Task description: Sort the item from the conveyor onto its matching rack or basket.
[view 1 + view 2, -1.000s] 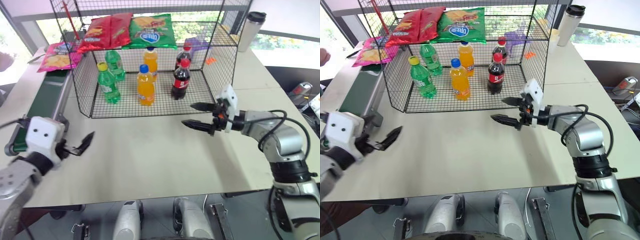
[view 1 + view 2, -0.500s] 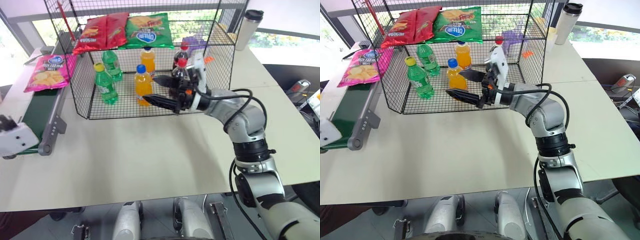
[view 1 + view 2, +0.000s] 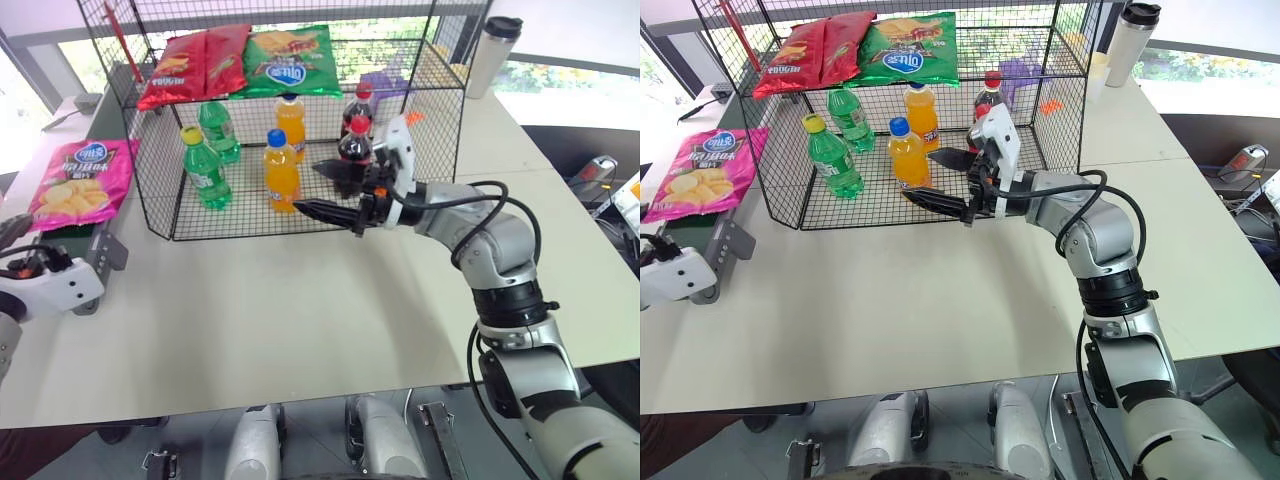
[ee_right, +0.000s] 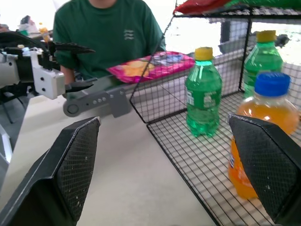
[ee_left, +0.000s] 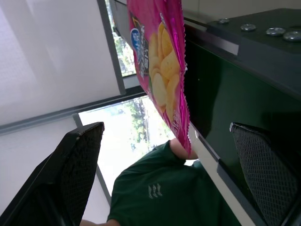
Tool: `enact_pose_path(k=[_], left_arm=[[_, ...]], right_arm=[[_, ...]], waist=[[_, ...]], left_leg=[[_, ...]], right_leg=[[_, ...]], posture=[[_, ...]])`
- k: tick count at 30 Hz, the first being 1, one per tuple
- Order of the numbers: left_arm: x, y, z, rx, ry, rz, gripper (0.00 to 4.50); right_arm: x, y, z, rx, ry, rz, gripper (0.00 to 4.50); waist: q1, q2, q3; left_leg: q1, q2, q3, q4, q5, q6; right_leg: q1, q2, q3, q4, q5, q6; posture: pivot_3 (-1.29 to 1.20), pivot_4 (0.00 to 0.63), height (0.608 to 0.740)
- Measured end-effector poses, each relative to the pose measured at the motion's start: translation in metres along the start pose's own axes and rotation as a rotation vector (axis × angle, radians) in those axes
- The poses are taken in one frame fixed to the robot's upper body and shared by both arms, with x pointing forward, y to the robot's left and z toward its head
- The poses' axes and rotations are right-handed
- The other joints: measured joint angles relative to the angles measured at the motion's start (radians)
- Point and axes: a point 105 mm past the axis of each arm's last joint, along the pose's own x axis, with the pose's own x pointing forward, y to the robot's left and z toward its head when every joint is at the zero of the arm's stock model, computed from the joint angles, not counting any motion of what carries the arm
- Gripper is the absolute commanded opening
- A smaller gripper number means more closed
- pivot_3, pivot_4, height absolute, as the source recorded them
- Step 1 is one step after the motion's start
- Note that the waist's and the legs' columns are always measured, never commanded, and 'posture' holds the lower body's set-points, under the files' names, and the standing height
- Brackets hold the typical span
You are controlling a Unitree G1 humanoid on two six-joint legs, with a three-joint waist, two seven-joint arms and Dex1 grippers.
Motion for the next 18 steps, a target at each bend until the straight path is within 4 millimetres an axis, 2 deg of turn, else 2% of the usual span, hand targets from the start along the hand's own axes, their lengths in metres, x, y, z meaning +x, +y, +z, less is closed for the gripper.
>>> enact_pose_path(k=[18], left_arm=[[0.018, -0.003, 0.007, -0.012, -0.013, 0.005, 4.5]], right_arm=[[-0.008, -0.004, 0.002, -0.015, 0.004, -0.055, 4.49]], waist=[[0.002, 0.0, 0.0]], left_leg=[[0.001, 0.0, 0.0, 0.002, 0.0, 0.0]], right_leg=[[0.0, 0.0, 0.0, 0.004, 0.0, 0.0]], posture=[[0.0, 0.15, 0.74]])
